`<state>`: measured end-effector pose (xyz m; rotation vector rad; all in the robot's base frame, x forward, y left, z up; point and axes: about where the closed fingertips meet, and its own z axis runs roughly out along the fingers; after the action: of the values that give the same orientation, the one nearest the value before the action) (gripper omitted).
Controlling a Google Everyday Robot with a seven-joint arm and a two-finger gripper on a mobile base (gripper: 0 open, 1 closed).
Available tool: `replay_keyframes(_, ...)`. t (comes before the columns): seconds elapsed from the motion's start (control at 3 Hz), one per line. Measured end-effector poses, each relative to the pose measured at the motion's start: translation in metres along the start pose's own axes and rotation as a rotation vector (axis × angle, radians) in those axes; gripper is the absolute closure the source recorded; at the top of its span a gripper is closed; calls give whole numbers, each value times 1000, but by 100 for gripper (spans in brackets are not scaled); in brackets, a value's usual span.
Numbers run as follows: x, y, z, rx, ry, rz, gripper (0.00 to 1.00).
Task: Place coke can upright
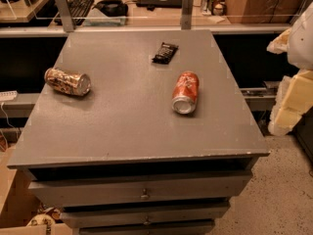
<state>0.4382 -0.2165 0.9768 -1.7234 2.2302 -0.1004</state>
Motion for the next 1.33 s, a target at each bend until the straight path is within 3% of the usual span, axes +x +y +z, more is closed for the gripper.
replay_keyframes(0.67, -12, -11, 7, 1, -29, 0, 0)
replay_keyframes(1.0, -44, -34, 35, -5, -86, 33, 0)
replay_keyframes(1.33, -77, -67, 67, 1, -116, 165, 0)
